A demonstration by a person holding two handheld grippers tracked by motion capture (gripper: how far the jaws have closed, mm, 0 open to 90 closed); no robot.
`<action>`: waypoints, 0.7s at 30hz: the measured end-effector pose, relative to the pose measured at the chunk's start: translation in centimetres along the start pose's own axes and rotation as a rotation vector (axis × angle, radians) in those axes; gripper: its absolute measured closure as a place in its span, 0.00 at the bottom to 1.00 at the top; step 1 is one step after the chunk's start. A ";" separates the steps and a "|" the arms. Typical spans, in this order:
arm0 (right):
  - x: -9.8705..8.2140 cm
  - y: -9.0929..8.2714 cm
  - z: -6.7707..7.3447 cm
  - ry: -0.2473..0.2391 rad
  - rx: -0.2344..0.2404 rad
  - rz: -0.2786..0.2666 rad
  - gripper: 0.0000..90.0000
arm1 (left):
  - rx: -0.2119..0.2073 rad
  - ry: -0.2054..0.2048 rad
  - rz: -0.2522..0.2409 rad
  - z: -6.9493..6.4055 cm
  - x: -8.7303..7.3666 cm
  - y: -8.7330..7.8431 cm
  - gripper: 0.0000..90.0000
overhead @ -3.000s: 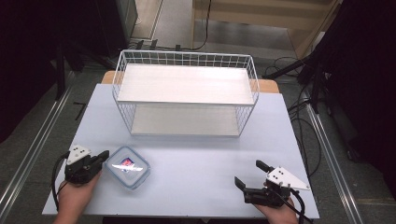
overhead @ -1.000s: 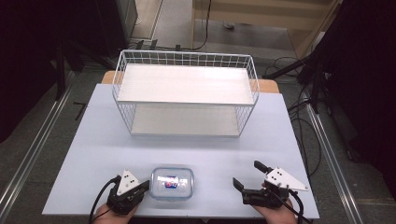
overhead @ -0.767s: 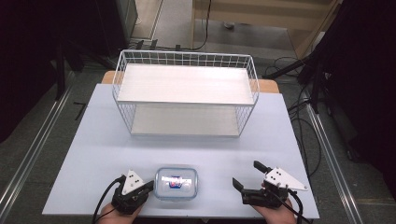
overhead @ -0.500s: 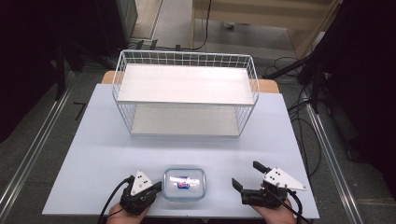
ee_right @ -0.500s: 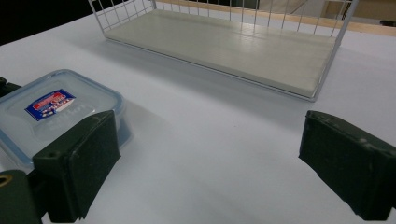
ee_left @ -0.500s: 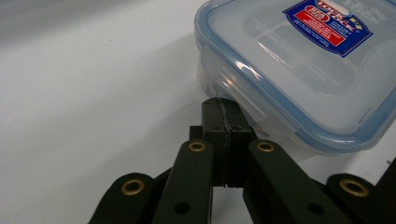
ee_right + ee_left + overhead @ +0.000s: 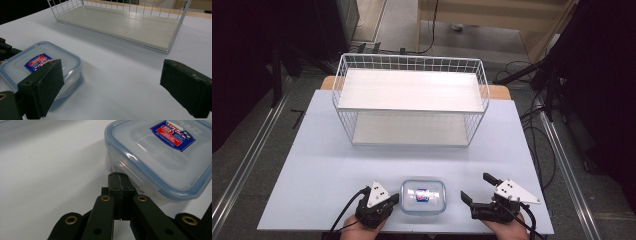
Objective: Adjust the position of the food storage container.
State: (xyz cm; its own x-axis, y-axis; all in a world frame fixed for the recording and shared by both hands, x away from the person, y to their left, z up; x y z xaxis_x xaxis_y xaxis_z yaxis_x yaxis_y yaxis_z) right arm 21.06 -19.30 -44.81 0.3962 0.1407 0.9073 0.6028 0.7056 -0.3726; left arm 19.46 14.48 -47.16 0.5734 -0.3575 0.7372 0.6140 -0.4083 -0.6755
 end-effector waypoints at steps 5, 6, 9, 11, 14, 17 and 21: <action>0.0 -0.1 0.0 -0.001 -0.001 -0.001 0.05 | 0.006 0.004 0.000 0.3 0.1 -0.2 1.00; 0.0 -0.1 0.0 -0.004 -0.002 -0.002 0.05 | 0.009 -0.005 -0.006 0.4 0.1 -0.2 1.00; 0.1 -0.2 0.1 0.000 -0.003 -0.006 0.05 | 0.018 -0.019 -0.021 1.1 0.2 -0.6 0.98; 0.1 -0.2 0.1 -0.002 -0.003 -0.004 0.05 | 0.032 -0.028 -0.026 1.8 0.3 -1.0 0.97; 0.0 -0.1 0.2 -0.003 -0.002 -0.004 0.05 | 0.053 -0.054 -0.049 3.0 0.3 -1.6 0.95; 0.1 -0.1 0.2 -0.003 0.000 -0.004 0.05 | 0.070 -0.065 -0.067 4.0 0.5 -2.2 0.91; -0.1 0.1 0.3 0.000 0.005 0.004 0.06 | 0.078 -0.060 -0.089 4.6 0.6 -2.9 0.74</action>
State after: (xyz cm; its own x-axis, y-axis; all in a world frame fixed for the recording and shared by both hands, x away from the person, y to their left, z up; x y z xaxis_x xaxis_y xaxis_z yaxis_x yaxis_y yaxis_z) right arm 20.85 -19.01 -44.83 0.3988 0.1437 0.9057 0.5974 0.7086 -0.3754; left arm 20.55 19.26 -44.82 0.5449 -0.2709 0.7935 0.7027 -0.3688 -0.6084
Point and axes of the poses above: each handheld gripper's, and its own axes: y roughly forward along the jaws, x roughly out of its top, z roughly to its left, the point moved 1 cm from there along y, roughly forward along the jaws, and after that the axes turned 8 degrees about x, right-handed, at the moved point
